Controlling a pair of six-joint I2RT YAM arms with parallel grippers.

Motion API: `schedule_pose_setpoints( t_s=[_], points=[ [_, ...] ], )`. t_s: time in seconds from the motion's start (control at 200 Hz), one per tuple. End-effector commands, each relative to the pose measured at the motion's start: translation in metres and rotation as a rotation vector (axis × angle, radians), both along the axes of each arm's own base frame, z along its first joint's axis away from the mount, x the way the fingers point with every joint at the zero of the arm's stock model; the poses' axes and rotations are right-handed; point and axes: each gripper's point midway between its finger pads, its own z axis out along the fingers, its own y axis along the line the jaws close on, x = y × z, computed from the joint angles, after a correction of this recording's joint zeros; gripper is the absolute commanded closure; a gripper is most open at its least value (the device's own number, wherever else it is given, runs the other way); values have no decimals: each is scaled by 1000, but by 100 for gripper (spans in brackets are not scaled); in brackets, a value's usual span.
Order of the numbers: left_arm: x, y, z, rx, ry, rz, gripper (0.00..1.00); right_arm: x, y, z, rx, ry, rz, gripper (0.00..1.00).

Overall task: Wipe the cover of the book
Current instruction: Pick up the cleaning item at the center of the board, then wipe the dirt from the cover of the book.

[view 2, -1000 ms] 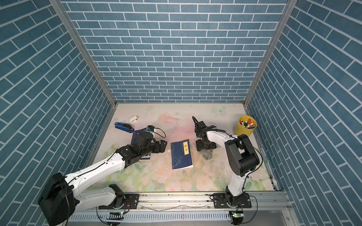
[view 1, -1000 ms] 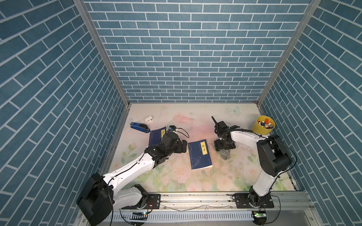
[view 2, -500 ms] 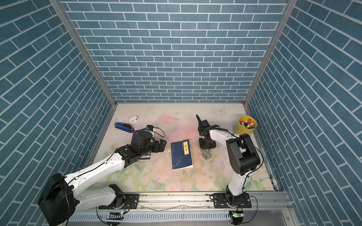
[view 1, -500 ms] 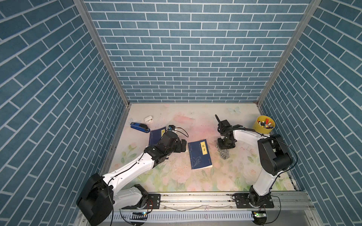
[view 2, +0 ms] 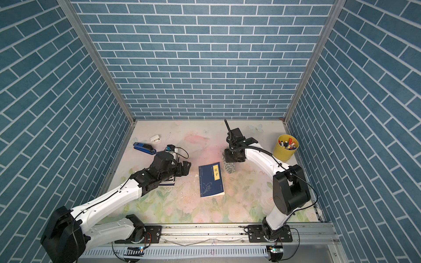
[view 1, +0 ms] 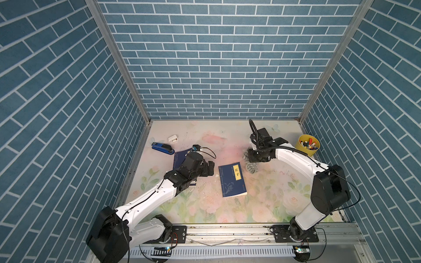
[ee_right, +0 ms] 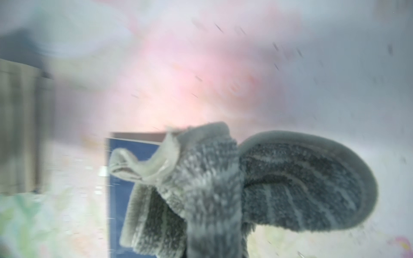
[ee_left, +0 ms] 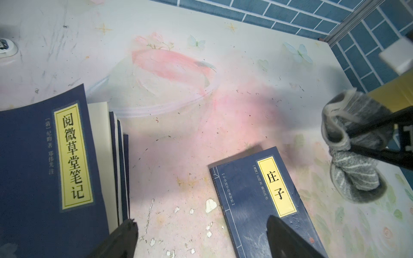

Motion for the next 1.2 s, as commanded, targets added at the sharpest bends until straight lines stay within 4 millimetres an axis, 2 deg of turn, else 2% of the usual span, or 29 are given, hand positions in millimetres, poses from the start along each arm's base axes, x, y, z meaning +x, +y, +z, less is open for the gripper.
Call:
schedule_pose_setpoints(
  t_s=[0.0,0.085,0.2,0.36,0.495,0.665,0.825,1.005,1.11,1.195],
  points=[
    [-4,9,-3,24,7,-1,5,-9,26,-2,4,32,76,93],
    [-5,13,-1,23,3,3,5,-6,47,-14,6,49,103,93],
    [-6,19,-1,26,1,11,4,-2,61,-46,-9,96,103,93],
    [-8,27,0,32,-3,23,4,-7,53,-89,-71,164,72,94],
    [-7,33,-1,26,-3,32,4,-28,44,-110,-102,212,67,95],
    [-3,31,-2,6,3,26,4,-65,35,-121,-144,250,70,95],
    [2,26,-8,4,24,13,4,-108,18,-123,-179,270,47,95],
    [10,20,-11,5,43,-6,4,-146,1,-125,-207,275,17,95],
    [13,17,-10,1,45,-14,4,-156,-1,-130,-207,283,14,94],
    [14,15,-9,-8,41,-15,5,-146,2,-134,-202,267,7,94]
  ],
)
